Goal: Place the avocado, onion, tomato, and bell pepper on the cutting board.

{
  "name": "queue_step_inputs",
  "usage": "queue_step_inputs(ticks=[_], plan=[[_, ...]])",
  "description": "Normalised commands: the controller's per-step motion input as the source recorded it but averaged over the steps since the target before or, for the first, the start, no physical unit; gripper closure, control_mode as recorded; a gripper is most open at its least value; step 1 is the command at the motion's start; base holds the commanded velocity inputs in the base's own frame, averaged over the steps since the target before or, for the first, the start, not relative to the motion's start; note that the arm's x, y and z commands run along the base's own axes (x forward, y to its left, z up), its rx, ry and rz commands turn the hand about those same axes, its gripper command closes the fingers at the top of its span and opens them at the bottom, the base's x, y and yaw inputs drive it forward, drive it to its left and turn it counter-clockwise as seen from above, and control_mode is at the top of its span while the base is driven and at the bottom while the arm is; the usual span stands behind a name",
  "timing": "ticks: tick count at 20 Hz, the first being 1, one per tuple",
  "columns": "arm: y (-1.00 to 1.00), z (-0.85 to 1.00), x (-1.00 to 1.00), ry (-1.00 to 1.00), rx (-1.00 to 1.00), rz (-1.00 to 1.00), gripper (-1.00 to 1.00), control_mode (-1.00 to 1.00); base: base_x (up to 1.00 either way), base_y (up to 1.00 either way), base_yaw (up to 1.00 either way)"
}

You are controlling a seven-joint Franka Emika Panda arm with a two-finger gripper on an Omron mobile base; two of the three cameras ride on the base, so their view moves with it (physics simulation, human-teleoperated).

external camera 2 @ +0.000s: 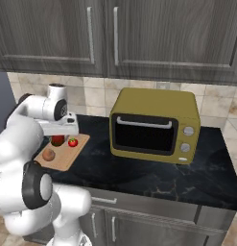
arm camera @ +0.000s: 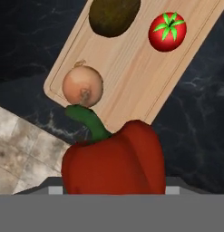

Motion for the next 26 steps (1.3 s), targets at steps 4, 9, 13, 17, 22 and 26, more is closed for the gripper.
queue_step_inputs(ticks=[4, 9, 13, 17, 22, 26], plan=[[0.02, -0.29, 0.53, 0.03, 0.00, 0.06, 1.00, -1.00, 0.00, 0.00, 0.00], [0.04, -0.30, 0.43, 0.00, 0.00, 0.03, 1.00, -1.00, 0.00, 0.00, 0.00], [0.20, -0.26, 0.21, 0.00, 0.00, 0.02, 1.00, -1.00, 0.00, 0.00, 0.00], [0.11, -0.35, 0.04, 0.00, 0.00, 0.00, 1.00, -1.00, 0.00, 0.00, 0.00], [0.03, -0.39, 0.09, 0.01, 0.00, 0.00, 1.00, -1.00, 0.00, 0.00, 0.00], [0.07, -0.30, 0.00, 0.00, 0.00, 0.00, 1.00, -1.00, 0.00, 0.00, 0.00]])
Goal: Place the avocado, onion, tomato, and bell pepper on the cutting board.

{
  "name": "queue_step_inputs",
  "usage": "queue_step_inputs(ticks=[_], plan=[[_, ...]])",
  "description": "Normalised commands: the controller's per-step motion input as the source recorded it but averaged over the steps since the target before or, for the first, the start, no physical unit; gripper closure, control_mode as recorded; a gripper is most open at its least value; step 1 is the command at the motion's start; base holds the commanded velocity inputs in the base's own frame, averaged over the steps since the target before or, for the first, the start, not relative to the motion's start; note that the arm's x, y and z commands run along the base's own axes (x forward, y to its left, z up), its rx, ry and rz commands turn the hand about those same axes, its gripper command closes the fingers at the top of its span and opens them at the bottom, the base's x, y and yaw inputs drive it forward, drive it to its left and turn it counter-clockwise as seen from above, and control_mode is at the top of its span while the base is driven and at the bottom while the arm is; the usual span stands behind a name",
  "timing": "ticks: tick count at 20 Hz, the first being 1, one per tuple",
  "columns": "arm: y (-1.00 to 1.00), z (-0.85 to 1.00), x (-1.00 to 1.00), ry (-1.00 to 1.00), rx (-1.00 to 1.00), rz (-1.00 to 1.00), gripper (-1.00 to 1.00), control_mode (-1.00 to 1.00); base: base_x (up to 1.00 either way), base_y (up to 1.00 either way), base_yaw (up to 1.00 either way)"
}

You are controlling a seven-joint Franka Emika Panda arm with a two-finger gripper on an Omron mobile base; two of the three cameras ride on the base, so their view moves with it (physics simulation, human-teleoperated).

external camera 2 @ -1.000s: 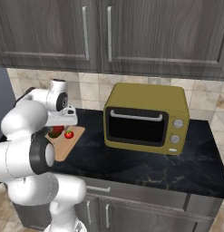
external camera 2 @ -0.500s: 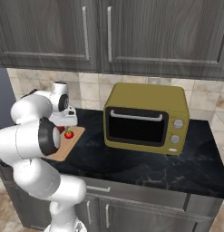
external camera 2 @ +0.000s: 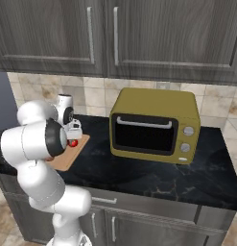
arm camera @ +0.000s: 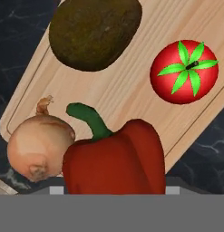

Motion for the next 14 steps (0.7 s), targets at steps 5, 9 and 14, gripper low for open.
queue_step_inputs(ticks=[5, 9, 14], plan=[[0.07, -0.23, 0.01, 0.00, 0.00, 0.00, 1.00, -1.00, 0.00, 0.00, 0.00], [0.00, -0.24, 0.00, 0.00, 0.00, 0.00, 1.00, -1.00, 0.00, 0.00, 0.00], [0.00, -0.30, 0.03, 0.01, 0.00, 0.00, 1.00, -1.00, 0.00, 0.00, 0.00]])
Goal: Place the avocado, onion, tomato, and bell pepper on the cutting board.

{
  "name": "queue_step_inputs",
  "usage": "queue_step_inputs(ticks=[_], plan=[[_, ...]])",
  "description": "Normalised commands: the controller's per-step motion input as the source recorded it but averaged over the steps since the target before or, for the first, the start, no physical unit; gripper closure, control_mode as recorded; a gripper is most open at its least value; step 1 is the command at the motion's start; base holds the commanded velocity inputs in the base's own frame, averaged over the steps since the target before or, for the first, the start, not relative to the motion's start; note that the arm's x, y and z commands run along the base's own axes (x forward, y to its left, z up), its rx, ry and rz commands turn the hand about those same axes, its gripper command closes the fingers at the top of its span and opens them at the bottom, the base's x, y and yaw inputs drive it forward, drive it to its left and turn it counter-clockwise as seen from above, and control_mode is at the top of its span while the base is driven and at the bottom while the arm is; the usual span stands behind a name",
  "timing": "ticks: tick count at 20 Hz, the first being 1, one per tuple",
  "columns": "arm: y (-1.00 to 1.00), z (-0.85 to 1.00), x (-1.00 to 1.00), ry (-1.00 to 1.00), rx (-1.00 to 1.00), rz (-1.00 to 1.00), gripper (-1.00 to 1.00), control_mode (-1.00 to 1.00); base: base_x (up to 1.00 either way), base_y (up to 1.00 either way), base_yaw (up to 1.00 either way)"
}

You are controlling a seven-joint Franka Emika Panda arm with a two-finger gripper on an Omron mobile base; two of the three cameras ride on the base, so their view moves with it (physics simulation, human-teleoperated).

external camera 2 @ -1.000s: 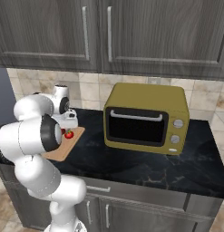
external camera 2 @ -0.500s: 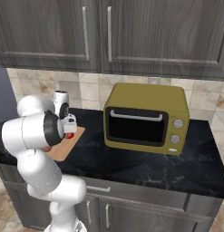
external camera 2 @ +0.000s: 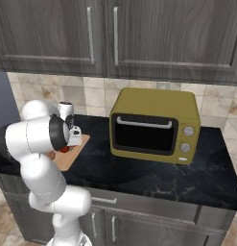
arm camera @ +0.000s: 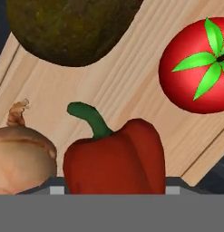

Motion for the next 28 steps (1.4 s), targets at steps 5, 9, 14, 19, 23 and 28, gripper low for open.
queue_step_inputs(ticks=[5, 9, 14, 19, 23, 28], plan=[[0.00, -0.28, 0.07, 0.02, 0.01, 0.00, 1.00, -1.00, 0.00, 0.00, 0.00], [0.00, -0.31, 0.08, 0.05, 0.00, 0.00, 1.00, -1.00, 0.00, 0.00, 0.00], [0.00, -0.29, 0.00, 0.04, 0.00, 0.00, -1.00, -1.00, 0.00, 0.00, 0.00], [0.00, -0.04, 0.00, 0.00, 0.00, 0.00, -1.00, -1.00, 0.00, 0.00, 0.00], [0.00, 0.00, 0.00, 0.00, 0.00, 0.00, -1.00, -1.00, 0.00, 0.00, 0.00], [0.00, 0.00, -0.01, 0.00, 0.00, 0.00, -1.00, -1.00, 0.00, 0.00, 0.00]])
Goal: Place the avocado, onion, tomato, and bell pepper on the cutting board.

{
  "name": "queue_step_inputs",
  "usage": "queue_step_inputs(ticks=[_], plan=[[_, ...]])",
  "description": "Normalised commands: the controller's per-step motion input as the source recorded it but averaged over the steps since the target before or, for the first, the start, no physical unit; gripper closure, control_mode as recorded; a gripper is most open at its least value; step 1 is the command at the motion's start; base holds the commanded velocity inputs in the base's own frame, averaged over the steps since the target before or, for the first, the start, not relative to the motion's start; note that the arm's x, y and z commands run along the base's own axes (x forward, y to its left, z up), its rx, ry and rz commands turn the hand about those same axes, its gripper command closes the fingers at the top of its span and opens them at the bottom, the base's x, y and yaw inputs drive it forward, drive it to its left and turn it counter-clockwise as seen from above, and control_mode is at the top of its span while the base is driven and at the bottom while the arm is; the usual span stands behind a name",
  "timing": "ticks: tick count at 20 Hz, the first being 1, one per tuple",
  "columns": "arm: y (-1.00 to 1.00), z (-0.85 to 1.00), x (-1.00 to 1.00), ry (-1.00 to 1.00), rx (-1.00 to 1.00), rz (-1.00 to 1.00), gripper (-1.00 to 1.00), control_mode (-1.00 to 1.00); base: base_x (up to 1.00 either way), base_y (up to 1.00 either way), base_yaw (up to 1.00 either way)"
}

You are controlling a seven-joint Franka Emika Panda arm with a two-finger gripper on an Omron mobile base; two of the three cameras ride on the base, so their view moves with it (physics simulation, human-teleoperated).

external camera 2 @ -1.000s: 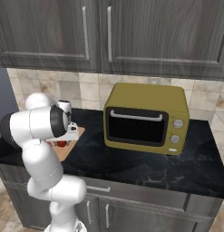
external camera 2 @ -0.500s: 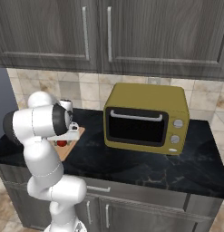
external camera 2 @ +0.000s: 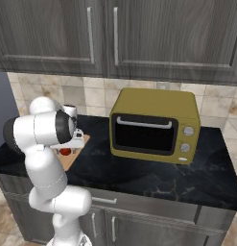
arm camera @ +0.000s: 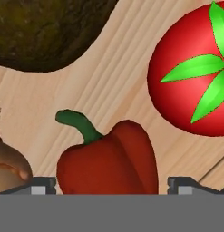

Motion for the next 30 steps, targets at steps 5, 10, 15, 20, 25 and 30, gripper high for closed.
queue_step_inputs(ticks=[5, 10, 15, 20, 25, 30], plan=[[0.00, 0.13, -0.14, -0.07, 0.00, 0.00, -1.00, -1.00, 0.00, 0.00, 0.00], [0.00, 0.35, -0.16, -0.14, 0.00, 0.00, -1.00, -1.00, 0.00, 0.00, 0.00], [0.00, 0.55, -0.48, -0.27, 0.00, 0.00, -1.00, -1.00, 0.00, 0.00, 0.00], [0.00, 0.58, -0.72, -0.30, 0.00, 0.00, -1.00, -1.00, 0.00, 0.00, 0.00], [0.00, 0.54, -0.84, -0.30, 0.00, 0.00, -1.00, -1.00, 0.00, 0.00, 0.00], [0.00, 0.61, -0.87, -0.29, 0.00, -0.01, -1.00, -1.00, 0.00, 0.00, 0.00]])
